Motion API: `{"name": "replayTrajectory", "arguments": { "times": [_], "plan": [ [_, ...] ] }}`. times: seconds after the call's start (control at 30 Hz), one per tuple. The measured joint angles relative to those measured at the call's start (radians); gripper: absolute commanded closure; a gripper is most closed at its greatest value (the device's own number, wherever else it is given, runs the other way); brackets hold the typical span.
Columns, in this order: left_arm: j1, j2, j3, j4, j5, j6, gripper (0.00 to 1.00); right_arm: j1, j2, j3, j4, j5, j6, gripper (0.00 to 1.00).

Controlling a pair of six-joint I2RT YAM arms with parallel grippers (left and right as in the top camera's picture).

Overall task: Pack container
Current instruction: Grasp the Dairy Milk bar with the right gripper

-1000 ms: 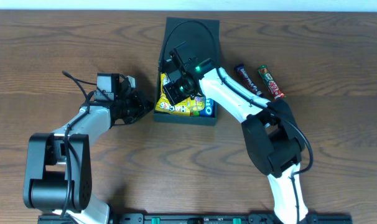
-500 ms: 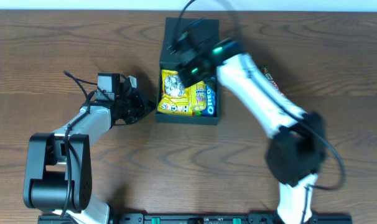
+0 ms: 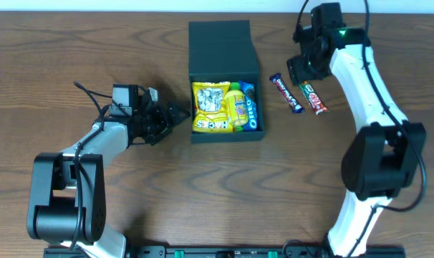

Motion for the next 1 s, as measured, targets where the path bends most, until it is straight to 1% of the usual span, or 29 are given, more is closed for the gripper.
{"name": "replayTrajectory", "arguments": {
  "times": [0.1,0.2,0.4,0.57,0.77,0.93,1.0],
  "plan": [
    [0.003,0.0,0.0,0.002,0.002,0.0,0.05,0.004,0.032,-0.001,-0.008,-0.01,-0.05,0.36],
    [0.016,0.0,0.001,0.001,0.003,0.0,0.05,0.006,0.06,-0.002,-0.012,-0.015,-0.082,0.45],
    [0.094,-0.01,0.011,-0.004,0.007,0.002,0.05,0.006,0.088,-0.018,-0.011,-0.032,-0.106,0.44],
    [0.15,-0.081,0.046,-0.008,0.006,0.01,0.05,0.011,0.088,-0.065,0.019,-0.061,-0.11,0.44],
    [0.154,-0.184,0.124,-0.012,0.007,0.032,0.05,0.034,0.093,-0.139,0.066,-0.051,-0.116,0.44],
    [0.154,-0.216,0.146,-0.023,0.007,0.037,0.05,0.037,0.096,-0.179,0.116,-0.036,-0.116,0.46],
    [0.154,-0.216,0.146,-0.024,0.007,0.038,0.04,0.037,0.096,-0.195,0.132,-0.031,-0.116,0.49]
  ]
}}
